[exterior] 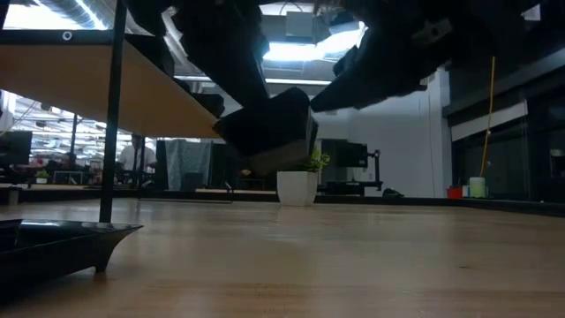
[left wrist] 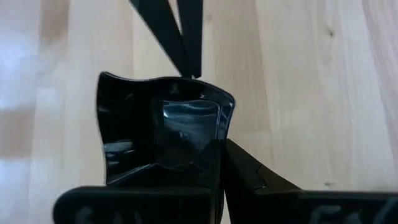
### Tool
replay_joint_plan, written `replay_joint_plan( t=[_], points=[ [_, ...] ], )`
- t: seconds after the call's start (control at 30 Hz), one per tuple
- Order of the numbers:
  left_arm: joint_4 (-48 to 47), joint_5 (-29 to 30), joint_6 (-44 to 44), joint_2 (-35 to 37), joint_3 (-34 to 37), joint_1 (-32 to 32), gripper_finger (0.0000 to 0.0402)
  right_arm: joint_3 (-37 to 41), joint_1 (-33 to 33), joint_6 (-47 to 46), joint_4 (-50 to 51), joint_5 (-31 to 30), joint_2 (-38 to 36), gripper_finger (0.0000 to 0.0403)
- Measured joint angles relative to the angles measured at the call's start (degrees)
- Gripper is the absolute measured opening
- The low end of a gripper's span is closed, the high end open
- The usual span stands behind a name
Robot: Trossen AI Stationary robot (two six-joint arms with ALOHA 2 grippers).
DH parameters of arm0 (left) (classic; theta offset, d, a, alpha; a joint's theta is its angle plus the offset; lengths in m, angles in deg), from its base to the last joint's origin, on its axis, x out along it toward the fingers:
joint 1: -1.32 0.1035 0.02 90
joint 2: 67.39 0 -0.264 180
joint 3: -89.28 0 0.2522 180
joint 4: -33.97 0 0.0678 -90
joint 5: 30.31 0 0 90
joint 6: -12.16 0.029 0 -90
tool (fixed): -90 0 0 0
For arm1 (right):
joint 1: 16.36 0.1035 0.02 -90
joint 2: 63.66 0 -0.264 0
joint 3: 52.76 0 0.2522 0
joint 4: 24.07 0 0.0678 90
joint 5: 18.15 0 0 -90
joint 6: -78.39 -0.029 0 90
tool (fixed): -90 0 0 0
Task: Pick & Place Mini shaped plates
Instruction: Stack the black distorted square plate on top of the black distorted square plate on the shelf
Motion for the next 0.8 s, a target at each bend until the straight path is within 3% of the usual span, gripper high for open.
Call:
replay_joint_plan(
  t=[0.23, 0.57, 0.8],
  points=[
    [-0.2, -1.11, 0.0, -0.02, 0.0, 0.15, 0.0003, 0.0, 0.04, -0.37, -3.35, 2.3, 3.98, 0.0004],
    [-0.35, -2.49, -0.5, -0.02, 0.0, 0.39, 0.0003, -0.01, 0.06, -0.13, -5.33, 2.71, 2.92, 0.0006],
    [-0.28, -8.71, -0.55, -0.02, 0.0, 1.66, 0.0003, -0.01, 0.04, -0.24, -5.77, 4.04, 2.91, 0.0009]
  ],
)
